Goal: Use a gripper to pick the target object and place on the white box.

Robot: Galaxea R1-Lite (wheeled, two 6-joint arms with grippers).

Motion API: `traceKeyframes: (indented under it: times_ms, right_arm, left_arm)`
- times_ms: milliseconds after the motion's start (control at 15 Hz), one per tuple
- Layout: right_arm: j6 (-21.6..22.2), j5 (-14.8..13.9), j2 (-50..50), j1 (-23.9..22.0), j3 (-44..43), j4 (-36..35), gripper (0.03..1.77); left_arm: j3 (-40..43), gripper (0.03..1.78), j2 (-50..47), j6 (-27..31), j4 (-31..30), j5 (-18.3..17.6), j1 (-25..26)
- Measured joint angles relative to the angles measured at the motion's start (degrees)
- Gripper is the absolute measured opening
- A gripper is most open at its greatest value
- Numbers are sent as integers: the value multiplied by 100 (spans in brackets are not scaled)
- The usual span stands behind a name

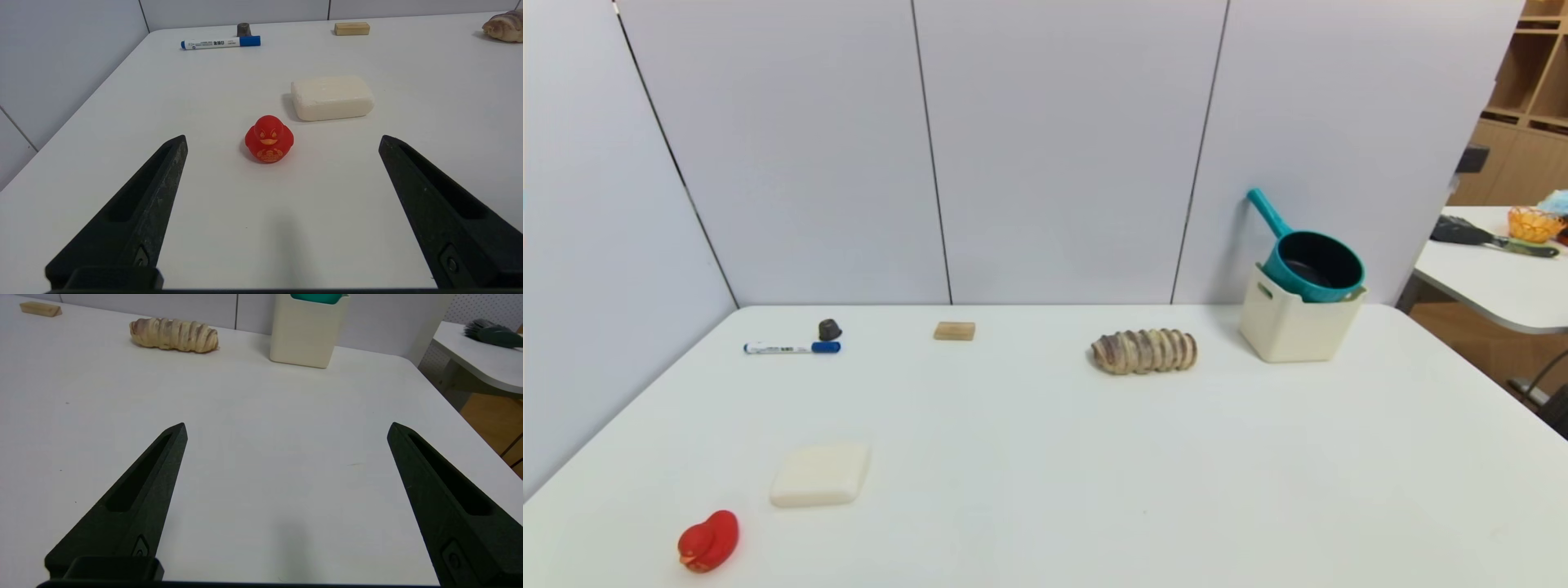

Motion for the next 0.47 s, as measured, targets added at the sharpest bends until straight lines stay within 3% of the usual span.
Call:
traceKeyframes:
  times_ms: [467]
  right_arm:
    - [22,-2,0,0,0,4,169]
  left_arm:
    - [0,169,0,-2,2,0,-2]
